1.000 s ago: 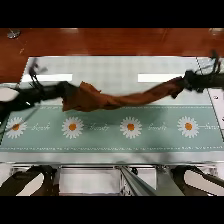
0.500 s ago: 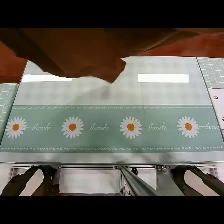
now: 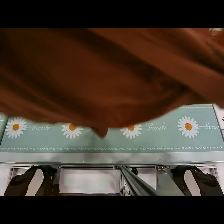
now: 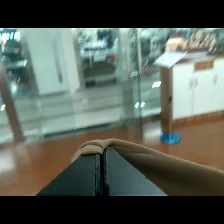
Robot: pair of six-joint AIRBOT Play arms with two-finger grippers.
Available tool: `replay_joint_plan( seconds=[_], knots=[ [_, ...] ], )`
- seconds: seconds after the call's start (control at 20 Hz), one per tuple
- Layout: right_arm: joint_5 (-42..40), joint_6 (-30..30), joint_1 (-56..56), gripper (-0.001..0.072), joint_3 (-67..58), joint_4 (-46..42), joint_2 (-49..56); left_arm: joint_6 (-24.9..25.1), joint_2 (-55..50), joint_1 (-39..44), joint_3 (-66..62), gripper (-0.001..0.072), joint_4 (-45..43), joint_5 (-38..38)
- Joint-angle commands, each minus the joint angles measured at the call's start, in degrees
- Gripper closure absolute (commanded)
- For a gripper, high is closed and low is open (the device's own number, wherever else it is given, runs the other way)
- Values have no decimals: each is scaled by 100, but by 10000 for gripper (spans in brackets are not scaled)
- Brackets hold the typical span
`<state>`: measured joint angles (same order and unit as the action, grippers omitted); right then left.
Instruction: Fold the shirts.
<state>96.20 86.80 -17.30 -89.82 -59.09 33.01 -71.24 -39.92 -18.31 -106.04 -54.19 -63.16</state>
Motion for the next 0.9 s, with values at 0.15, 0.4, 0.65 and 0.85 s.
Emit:
replay_joint_plan(
  seconds=[0.15, 0.4, 0.65, 0.85],
  knots=[
    [-131, 212, 2, 678, 3882, -140, -1231, -450, -197, 1412, 2472, 684, -1027, -157],
    [-2028, -33, 2, 678, 5692, -24, -501, -660, -1558, 2009, 3641, 684, -1029, 1292],
    [-4197, -660, 2, 678, 5628, 754, 1952, -774, -3023, 2129, 3585, 684, -184, 2465],
    [-4750, -1143, 2, 676, 4446, 1899, 4328, -772, -3635, 2144, 3585, 682, 627, 2715]
  ],
)
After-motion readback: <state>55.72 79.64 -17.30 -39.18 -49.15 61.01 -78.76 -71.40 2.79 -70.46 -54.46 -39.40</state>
